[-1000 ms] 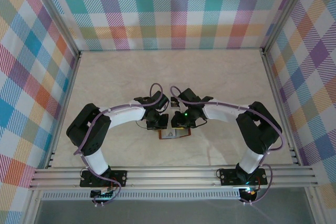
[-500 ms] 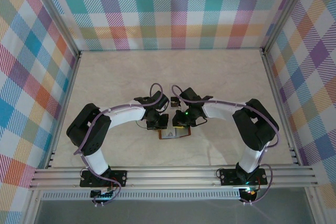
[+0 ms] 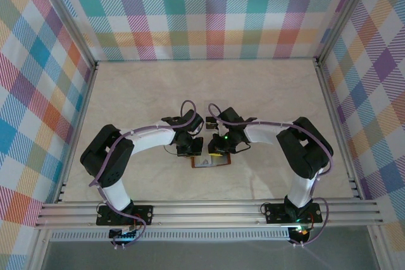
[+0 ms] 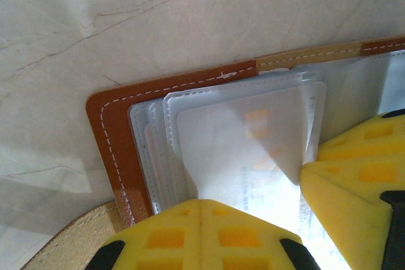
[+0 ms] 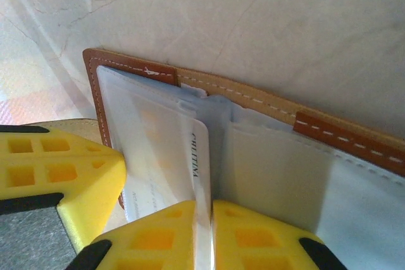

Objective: Take the credit cards out of the card holder

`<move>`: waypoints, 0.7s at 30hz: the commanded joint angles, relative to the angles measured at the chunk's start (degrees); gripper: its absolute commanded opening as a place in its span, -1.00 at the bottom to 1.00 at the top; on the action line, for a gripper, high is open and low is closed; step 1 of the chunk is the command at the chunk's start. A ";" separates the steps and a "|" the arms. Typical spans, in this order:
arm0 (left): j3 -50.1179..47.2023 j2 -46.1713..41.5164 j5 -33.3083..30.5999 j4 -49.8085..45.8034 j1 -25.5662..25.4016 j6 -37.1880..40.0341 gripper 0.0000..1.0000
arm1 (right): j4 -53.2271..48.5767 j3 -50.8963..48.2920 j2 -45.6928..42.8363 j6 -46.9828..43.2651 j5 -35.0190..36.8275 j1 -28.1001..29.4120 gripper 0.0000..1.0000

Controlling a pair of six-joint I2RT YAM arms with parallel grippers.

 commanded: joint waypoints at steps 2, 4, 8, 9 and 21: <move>-0.88 1.59 -0.09 -0.93 0.37 -0.15 -0.96 | 2.75 -1.22 0.46 0.84 -2.86 0.25 -0.77; -0.97 1.45 -0.91 -1.49 0.37 -0.27 -0.96 | 2.29 -1.63 -0.07 0.82 -2.25 0.04 -0.81; -1.17 1.08 -2.17 -2.40 0.40 -0.17 -0.97 | 1.28 -2.62 -1.80 0.52 -0.74 -0.56 -0.87; -1.23 0.99 -2.30 -2.49 0.41 -0.26 -0.97 | 0.77 -2.70 -2.19 0.29 -0.29 -0.64 -0.88; -1.37 0.73 -3.15 -3.28 0.50 -0.38 -0.97 | -4.06 -2.58 -4.84 -0.23 4.74 -1.47 -0.92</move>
